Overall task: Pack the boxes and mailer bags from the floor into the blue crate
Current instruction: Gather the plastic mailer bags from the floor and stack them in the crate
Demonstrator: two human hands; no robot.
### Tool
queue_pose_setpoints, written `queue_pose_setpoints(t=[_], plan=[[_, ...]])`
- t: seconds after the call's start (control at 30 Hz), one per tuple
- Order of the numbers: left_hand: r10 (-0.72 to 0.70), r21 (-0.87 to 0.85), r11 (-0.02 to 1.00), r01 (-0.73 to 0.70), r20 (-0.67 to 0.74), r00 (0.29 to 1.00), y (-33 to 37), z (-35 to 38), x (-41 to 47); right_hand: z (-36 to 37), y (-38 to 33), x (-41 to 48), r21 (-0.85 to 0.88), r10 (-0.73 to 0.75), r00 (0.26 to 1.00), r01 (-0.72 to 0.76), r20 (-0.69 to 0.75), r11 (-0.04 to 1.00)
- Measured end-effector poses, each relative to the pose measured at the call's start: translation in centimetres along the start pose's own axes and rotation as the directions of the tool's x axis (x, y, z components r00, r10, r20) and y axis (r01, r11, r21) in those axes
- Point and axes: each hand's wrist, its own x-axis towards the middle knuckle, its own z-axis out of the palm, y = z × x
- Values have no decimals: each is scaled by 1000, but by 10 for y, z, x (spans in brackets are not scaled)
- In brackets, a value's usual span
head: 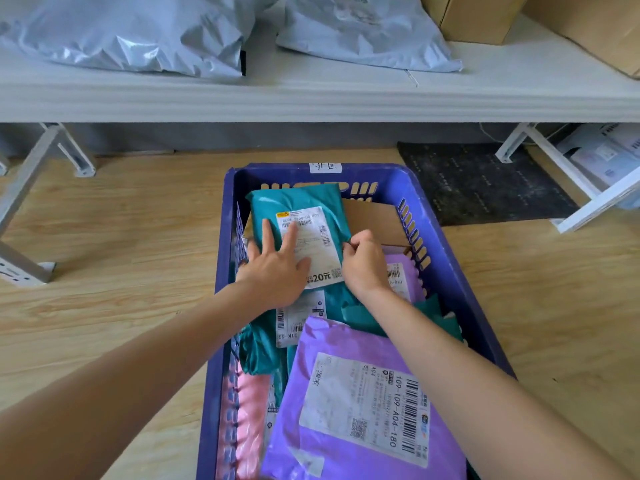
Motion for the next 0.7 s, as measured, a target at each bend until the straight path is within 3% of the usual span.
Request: queue_pose_setpoints(t=[0.07, 0.13, 0.2, 0.4, 0.47, 0.5, 0.57, 0.6, 0.7], plan=[[1, -6, 1000, -1, -41, 999, -1, 0, 10, 2, -3, 1, -2, -153, 988, 153, -20, 988], [8, -8, 1000, -9, -74, 997, -2, -4, 14, 6, -5, 3, -3, -229, 959, 233, 164, 972], [-1, -33, 999, -2, -85, 996, -5, -5, 20, 11, -5, 6, -13, -214, 921, 231, 325, 973], [-52, -133, 990, 42, -75, 996, -4, -3, 24, 18, -4, 19, -260, -164, 894, 290, 418, 921], [-99, -203, 976, 78, -98, 990, 4, -8, 18, 5, -10, 25, -104, -156, 921, 205, 356, 973], [-138, -258, 960, 108, -103, 985, 8, -10, 14, -4, -11, 27, -65, -118, 966, 137, 229, 989], [-217, -327, 930, 170, -113, 970, 15, -16, 5, -23, -11, 30, -150, 50, 996, -60, -72, 987], [-234, -349, 920, 179, -121, 965, 15, -16, 4, -30, -9, 31, -192, 151, 981, -172, -119, 966], [-249, -397, 897, 195, -90, 964, 11, -17, 1, -29, -1, 40, -145, 381, 924, -373, 26, 916]])
